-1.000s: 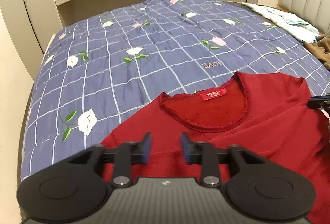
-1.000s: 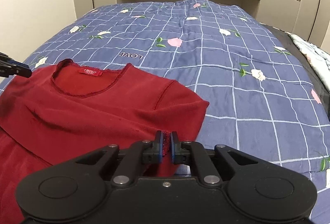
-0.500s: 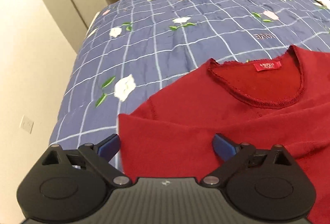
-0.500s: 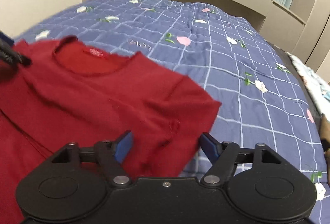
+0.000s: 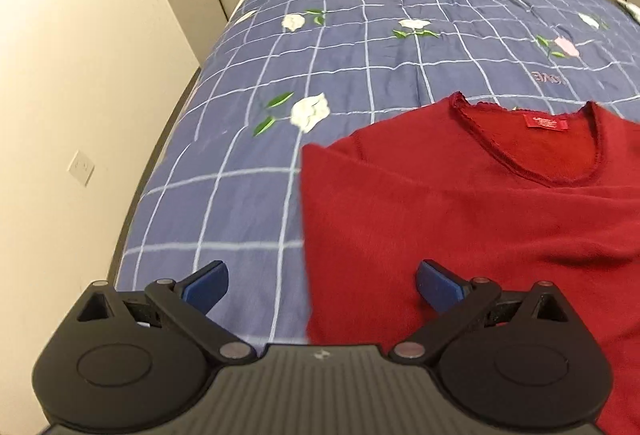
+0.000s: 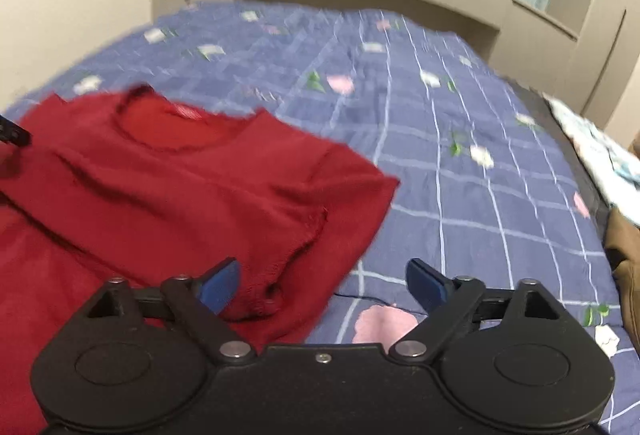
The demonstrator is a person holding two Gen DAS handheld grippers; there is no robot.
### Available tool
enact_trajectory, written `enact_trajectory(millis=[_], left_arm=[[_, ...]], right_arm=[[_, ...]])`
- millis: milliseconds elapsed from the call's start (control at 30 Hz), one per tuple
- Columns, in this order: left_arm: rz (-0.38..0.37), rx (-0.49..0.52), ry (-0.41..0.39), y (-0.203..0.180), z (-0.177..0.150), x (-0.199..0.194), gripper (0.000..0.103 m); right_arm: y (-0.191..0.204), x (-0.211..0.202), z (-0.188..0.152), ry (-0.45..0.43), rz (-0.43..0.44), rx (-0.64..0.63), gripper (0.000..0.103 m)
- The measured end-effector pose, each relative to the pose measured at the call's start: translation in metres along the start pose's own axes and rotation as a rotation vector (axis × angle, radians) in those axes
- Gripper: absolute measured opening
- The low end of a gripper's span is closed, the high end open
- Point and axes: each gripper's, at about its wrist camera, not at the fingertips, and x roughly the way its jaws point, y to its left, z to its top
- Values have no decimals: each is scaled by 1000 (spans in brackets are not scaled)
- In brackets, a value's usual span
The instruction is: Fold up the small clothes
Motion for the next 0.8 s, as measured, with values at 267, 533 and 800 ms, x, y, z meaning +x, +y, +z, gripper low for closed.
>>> enact_trajectory(millis=[267, 533, 800], left_arm=[[-141, 122, -86, 25, -76, -72, 102], [-237, 444, -140, 30, -187, -143, 102], [-244, 861, -273, 6, -279, -180, 102]], right_arm=[[35, -92, -42, -161, 111, -168, 100], [89, -176, -99, -91, 204, -327, 98], [128, -210, -161, -5, 284, -570, 83]])
